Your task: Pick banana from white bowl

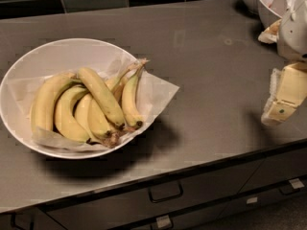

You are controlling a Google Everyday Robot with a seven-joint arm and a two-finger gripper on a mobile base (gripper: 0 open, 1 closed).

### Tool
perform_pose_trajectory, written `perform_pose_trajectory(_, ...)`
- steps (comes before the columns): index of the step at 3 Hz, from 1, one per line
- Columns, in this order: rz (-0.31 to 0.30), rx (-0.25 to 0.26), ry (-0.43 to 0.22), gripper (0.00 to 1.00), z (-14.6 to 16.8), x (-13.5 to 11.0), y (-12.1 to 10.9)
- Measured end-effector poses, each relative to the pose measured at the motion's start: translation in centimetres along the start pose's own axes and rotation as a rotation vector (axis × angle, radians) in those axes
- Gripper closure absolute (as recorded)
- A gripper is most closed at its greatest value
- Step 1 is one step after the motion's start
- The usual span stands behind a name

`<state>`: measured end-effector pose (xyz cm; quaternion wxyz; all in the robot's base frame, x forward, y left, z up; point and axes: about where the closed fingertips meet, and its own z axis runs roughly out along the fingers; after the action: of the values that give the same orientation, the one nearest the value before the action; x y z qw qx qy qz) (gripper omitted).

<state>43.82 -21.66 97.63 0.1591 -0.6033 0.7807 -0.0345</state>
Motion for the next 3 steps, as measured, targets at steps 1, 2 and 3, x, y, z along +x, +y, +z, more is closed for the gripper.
perform_pose_trajectory(1,0.0,0.0,0.0,0.0,0.0,0.0,0.0)
perform_pose_trajectory(2,-0.028,0.013,-0.019,0.0,-0.3,-1.3,0.1)
perform_pose_trajectory(3,-0.066,0.011,-0.052,0.0,0.6,-3.1,0.2)
